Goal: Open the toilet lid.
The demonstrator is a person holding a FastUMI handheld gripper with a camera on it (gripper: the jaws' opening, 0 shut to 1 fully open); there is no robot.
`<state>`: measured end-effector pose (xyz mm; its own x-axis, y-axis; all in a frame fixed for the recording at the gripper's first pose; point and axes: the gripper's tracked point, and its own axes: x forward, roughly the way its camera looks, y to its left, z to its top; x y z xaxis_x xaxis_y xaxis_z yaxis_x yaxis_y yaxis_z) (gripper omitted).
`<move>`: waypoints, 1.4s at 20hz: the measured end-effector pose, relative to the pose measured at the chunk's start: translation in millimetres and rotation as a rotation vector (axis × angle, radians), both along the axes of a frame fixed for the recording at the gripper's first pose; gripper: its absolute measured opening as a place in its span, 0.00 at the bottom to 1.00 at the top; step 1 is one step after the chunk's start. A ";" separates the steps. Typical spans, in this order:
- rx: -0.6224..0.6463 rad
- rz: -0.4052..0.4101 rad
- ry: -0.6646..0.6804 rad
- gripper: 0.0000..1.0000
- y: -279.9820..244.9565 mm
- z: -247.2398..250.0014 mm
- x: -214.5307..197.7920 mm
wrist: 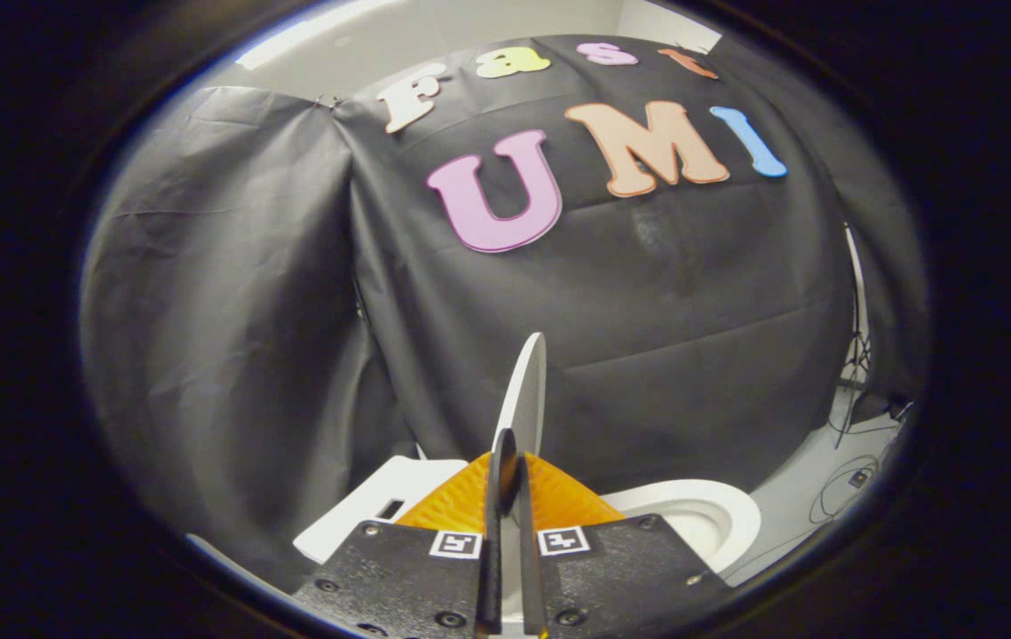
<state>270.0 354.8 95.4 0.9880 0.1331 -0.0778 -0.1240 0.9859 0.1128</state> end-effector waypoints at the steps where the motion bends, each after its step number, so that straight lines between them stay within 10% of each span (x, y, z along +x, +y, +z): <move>1: -0.010 0.015 0.002 0.09 10.4 1.3 1.0; 17: -0.076 0.348 0.064 0.12 183.0 -22.8 22.7; 28: -0.095 0.347 0.050 0.19 188.5 -22.7 22.2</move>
<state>292.2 543.3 72.8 0.8799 0.4499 -0.1530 -0.4499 0.8923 0.0368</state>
